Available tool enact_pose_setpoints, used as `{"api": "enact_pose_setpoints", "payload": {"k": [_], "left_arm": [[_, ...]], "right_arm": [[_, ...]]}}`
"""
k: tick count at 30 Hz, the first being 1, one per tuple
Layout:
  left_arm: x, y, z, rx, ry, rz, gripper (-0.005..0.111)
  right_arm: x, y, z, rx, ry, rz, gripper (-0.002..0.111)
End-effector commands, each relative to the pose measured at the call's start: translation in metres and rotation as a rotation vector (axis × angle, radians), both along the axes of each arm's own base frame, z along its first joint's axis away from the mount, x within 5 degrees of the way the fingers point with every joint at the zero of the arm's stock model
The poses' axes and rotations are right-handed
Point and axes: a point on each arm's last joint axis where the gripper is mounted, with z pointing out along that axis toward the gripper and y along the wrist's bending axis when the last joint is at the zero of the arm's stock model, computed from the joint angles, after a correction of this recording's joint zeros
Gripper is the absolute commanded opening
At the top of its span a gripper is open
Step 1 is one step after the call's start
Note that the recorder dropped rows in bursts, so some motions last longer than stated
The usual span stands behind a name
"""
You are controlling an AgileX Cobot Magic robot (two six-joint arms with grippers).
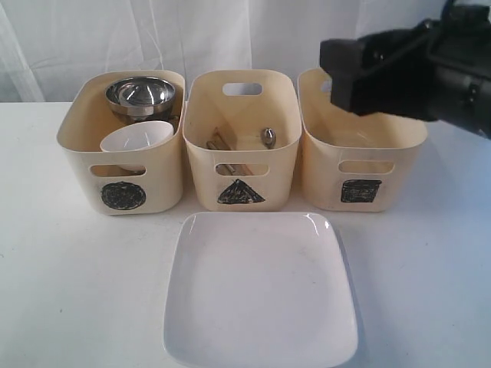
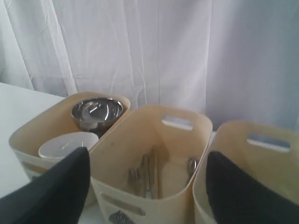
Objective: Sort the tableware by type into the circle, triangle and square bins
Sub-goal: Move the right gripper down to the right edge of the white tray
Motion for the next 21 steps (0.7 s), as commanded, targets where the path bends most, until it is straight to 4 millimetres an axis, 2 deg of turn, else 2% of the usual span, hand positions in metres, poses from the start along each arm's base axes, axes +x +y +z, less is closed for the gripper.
{"api": "enact_pose_setpoints", "payload": {"k": [1,6,14,19,21], "left_arm": [[0.0,-0.001,-0.001,-0.016,0.0,-0.005,0.0],[0.0,-0.001,-0.001,-0.016,0.0,-0.005,0.0],[0.0,-0.001,-0.001,-0.016,0.0,-0.005,0.0],[0.0,-0.001,-0.001,-0.016,0.0,-0.005,0.0],[0.0,-0.001,-0.001,-0.016,0.0,-0.005,0.0]], "right_arm": [[-0.007,-0.007,-0.028,0.049,0.14,0.006,0.066],[-0.012,-0.013,-0.059,0.058,0.262,-0.008,0.066],[-0.021,-0.023,-0.094,0.063,0.42,-0.007,0.065],[-0.022,-0.037,-0.112,0.1,0.494,-0.093,0.055],[-0.022,-0.043,-0.117,0.139,0.521,-0.147,0.054]]}}
